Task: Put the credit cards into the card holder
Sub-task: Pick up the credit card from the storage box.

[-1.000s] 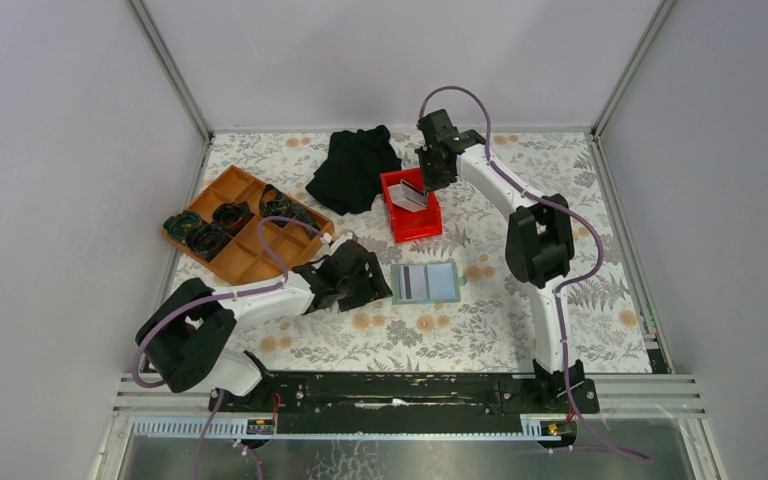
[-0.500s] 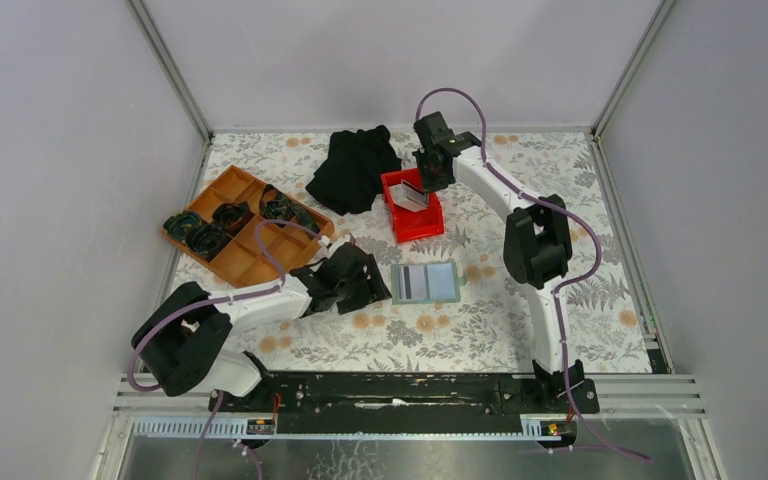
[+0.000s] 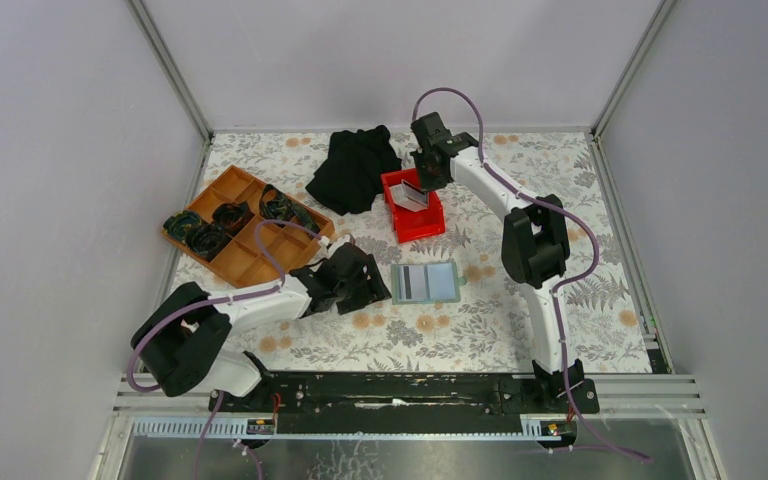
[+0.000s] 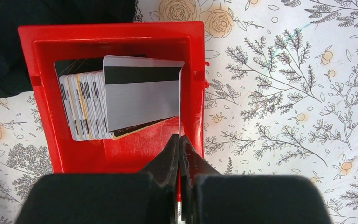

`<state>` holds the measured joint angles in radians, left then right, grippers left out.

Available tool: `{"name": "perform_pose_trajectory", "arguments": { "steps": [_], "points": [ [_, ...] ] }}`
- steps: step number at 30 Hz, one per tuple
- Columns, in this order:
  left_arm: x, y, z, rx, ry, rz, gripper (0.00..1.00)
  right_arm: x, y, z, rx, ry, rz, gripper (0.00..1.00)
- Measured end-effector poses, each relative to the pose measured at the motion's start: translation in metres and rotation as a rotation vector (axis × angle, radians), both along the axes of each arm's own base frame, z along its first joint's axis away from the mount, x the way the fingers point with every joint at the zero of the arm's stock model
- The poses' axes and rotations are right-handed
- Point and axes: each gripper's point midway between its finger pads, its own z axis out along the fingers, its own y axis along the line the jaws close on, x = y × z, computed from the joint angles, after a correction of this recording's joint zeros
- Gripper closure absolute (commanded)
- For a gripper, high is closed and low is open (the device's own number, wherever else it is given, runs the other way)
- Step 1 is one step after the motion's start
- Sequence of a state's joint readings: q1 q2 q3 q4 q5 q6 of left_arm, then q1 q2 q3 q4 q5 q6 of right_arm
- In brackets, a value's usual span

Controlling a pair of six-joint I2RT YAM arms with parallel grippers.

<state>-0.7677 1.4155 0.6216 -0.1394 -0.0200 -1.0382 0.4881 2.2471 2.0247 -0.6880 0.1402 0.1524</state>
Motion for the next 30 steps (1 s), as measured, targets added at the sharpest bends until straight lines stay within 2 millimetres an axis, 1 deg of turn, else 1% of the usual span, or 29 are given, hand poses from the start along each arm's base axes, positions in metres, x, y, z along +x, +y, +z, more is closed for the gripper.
{"name": "perform_pose_trajectory", "arguments": {
  "steps": [2,6,7,8,12,15,19,23,26,30],
  "points": [
    [0.0,0.0,0.0,0.002,0.0,0.002,0.19,0.0,0.001,0.0,-0.001,-0.003,0.006,1.0],
    [0.0,0.002,0.001,0.008,-0.004,0.007,0.11,0.004,0.004,0.0,0.005,-0.026,0.017,1.0],
    [0.0,0.002,0.001,0.01,-0.006,0.009,0.02,0.004,0.004,0.0,0.006,-0.032,0.02,1.0],
    [0.0,0.003,0.002,0.012,-0.008,0.012,0.0,0.003,0.003,0.0,0.004,-0.034,0.022,1.0],
    [0.002,0.006,0.004,0.026,-0.02,0.017,0.0,-0.005,0.0,0.004,0.003,-0.038,0.029,1.0],
    [0.003,0.009,0.004,0.047,-0.025,0.016,0.0,-0.01,-0.002,0.013,0.009,-0.054,0.037,1.0],
    [0.005,0.013,0.006,0.081,-0.035,0.009,0.0,-0.019,-0.005,0.036,0.025,-0.094,0.048,1.0],
    [0.014,0.011,0.017,0.094,-0.073,-0.002,0.0,-0.025,-0.006,0.069,0.059,-0.15,0.058,1.0],
    [0.027,0.006,0.034,0.079,-0.13,-0.007,0.0,-0.035,-0.007,0.09,0.089,-0.179,0.072,1.0],
    [0.039,0.007,0.061,0.038,-0.215,-0.022,0.0,-0.059,-0.011,0.115,0.136,-0.193,0.102,1.0]
  ]
}}
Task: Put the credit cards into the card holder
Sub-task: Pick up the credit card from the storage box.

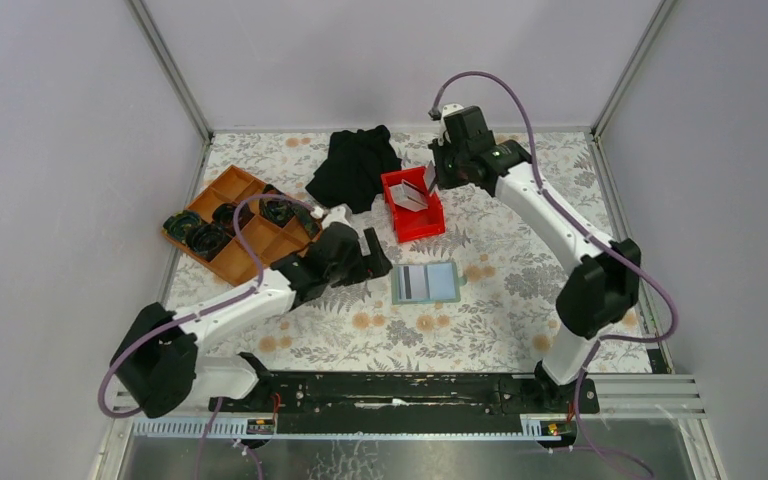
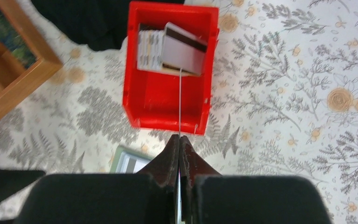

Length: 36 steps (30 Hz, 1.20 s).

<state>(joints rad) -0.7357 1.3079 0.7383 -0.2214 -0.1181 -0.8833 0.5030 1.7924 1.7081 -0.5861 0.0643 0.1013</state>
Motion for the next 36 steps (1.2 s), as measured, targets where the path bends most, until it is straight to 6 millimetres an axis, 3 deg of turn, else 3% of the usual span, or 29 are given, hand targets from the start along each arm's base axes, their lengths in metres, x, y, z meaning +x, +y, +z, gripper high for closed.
{"name": "perform_pose_trajectory", "arguments": {
  "steps": [7,13,21,28,36],
  "points": [
    [0.02,-0.009,0.075,-0.166,-0.232,-0.129,0.0,-0.064,-0.004,0.034,0.106,0.029,0.111,1.0],
    [0.014,-0.029,0.107,-0.266,-0.298,-0.315,0.0,-0.124,-0.002,0.038,0.204,0.119,0.227,1.0],
    [-0.008,-0.047,0.115,-0.337,-0.289,-0.504,0.0,-0.193,0.008,0.034,0.352,0.285,0.383,1.0],
    [-0.019,-0.052,0.114,-0.39,-0.254,-0.607,0.02,-0.223,0.022,0.04,0.472,0.389,0.482,1.0],
    [-0.021,-0.048,0.136,-0.492,-0.291,-0.689,0.14,-0.241,0.031,0.042,0.565,0.472,0.547,1.0]
  ]
}}
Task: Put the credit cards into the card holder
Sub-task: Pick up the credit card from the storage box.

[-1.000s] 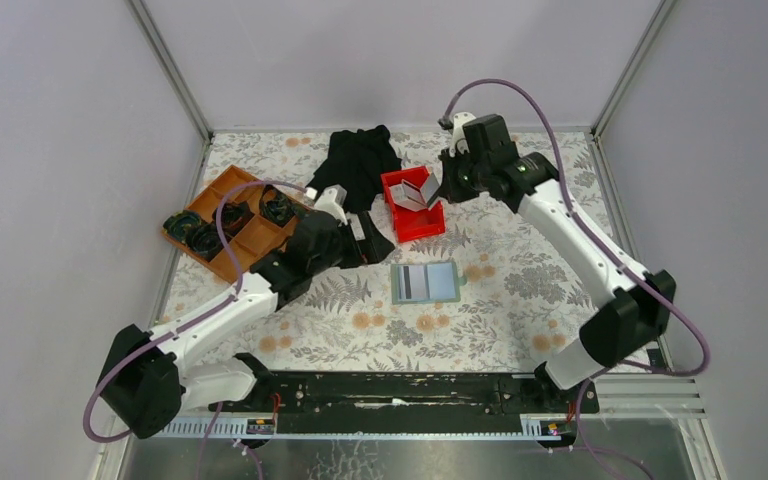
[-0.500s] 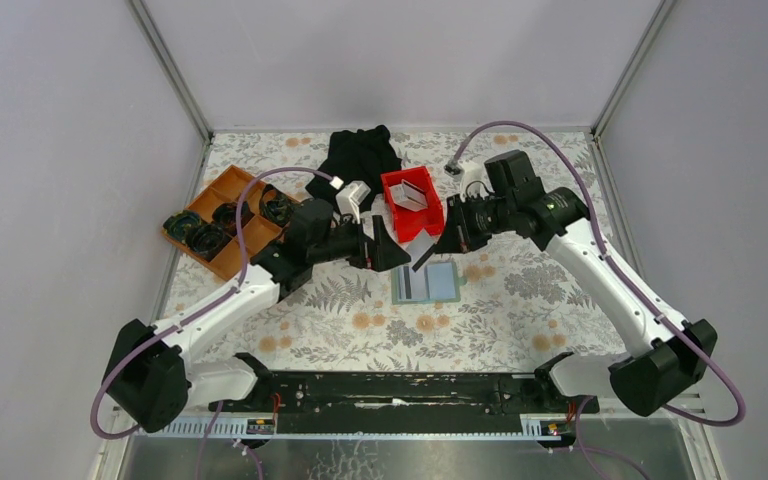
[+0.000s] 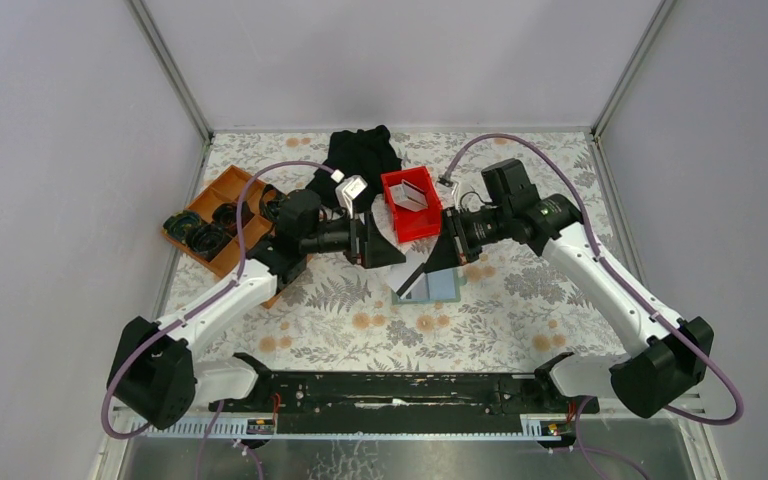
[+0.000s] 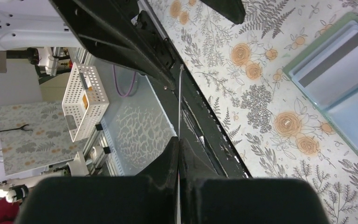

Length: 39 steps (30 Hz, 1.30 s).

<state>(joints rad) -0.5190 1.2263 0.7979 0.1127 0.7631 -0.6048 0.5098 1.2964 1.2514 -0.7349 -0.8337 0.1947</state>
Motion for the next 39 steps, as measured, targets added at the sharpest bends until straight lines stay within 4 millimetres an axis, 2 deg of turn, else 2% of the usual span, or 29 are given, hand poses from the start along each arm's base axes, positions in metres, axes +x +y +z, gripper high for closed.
{"name": "perform_pose_trajectory", "arguments": {
  "steps": [7,15,19,20,21,22,24,29,30,33,35,39],
  "points": [
    [-0.009,0.001,0.001,-0.05,0.039,-0.097,0.22,0.002,0.008,0.002,0.044,0.022,0.024,1.0],
    [-0.023,0.004,-0.003,-0.07,0.081,-0.171,0.4,0.011,0.017,-0.006,0.061,0.058,0.038,1.0],
    [-0.025,0.007,-0.003,-0.078,0.091,-0.185,0.57,0.013,0.021,-0.009,0.071,0.072,0.046,1.0],
    [-0.025,0.008,-0.004,-0.079,0.094,-0.187,0.65,0.014,0.021,-0.01,0.073,0.075,0.048,1.0],
    [-0.025,0.009,-0.004,-0.08,0.098,-0.188,0.78,0.014,0.022,-0.011,0.073,0.082,0.05,1.0],
    [-0.026,0.009,-0.004,-0.081,0.101,-0.192,0.87,0.015,0.023,-0.013,0.074,0.088,0.052,1.0],
    [-0.027,0.01,-0.005,-0.085,0.108,-0.201,1.0,0.016,0.024,-0.017,0.071,0.1,0.051,1.0],
    [-0.027,0.012,-0.006,-0.09,0.116,-0.207,1.0,0.024,0.024,-0.027,0.064,0.126,0.04,1.0],
    [-0.026,0.013,-0.007,-0.089,0.119,-0.205,1.0,0.025,0.024,-0.028,0.064,0.129,0.039,0.97],
    [-0.023,0.012,-0.01,-0.091,0.132,-0.202,1.0,0.028,0.023,-0.03,0.062,0.134,0.031,0.76],
    [-0.02,0.011,-0.013,-0.093,0.139,-0.193,1.0,0.032,0.022,-0.033,0.049,0.136,0.012,0.65],
    [-0.008,0.011,-0.033,-0.064,0.19,-0.105,1.0,0.043,0.016,-0.043,-0.006,0.11,-0.046,0.57]
  ]
}}
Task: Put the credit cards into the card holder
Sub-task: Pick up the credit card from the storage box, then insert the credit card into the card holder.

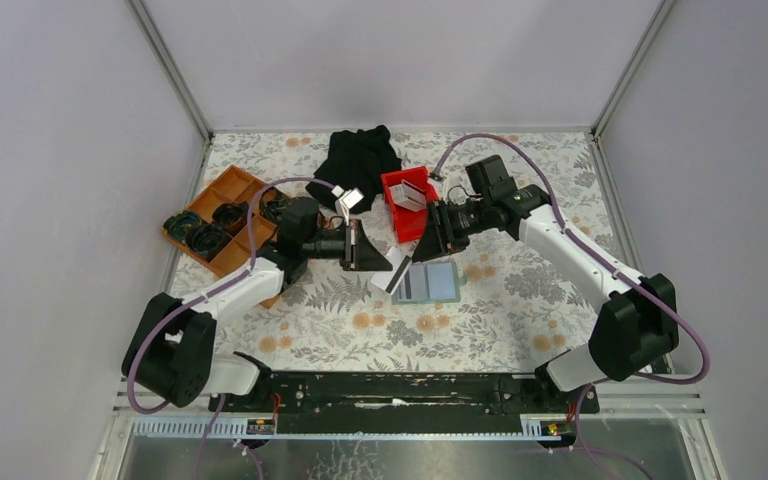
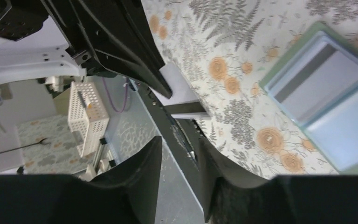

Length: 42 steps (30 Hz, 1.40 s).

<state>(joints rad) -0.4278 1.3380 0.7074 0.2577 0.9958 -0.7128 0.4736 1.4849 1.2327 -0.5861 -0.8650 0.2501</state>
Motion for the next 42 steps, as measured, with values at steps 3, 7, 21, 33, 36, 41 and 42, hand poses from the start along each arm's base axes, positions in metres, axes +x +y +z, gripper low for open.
{"name": "perform_pose_trajectory", "arguments": {
  "steps": [3,7,21,33,36,41,42],
  "points": [
    [0.009,0.004,-0.02,0.041,0.056,0.093,1.0,0.009,-0.006,-0.008,-0.06,-0.035,-0.053,0.57],
    [0.026,0.007,-0.044,0.105,0.115,0.242,1.0,0.02,-0.025,-0.025,-0.176,-0.098,-0.158,0.64],
    [0.032,-0.042,-0.107,0.245,0.2,0.436,1.0,0.044,-0.09,-0.105,-0.568,-0.122,-0.442,1.0],
    [0.045,-0.062,-0.122,0.21,0.197,0.54,1.0,0.048,-0.099,-0.148,-0.665,-0.059,-0.474,1.0],
    [0.045,-0.066,-0.126,0.21,0.197,0.55,1.0,0.05,-0.098,-0.152,-0.672,-0.053,-0.483,1.0],
    [0.045,-0.067,-0.135,0.228,0.198,0.572,1.0,0.052,-0.101,-0.161,-0.698,-0.038,-0.495,1.0],
    [0.045,-0.067,-0.136,0.23,0.198,0.578,1.0,0.051,-0.101,-0.162,-0.702,-0.034,-0.496,1.0]
  ]
}}
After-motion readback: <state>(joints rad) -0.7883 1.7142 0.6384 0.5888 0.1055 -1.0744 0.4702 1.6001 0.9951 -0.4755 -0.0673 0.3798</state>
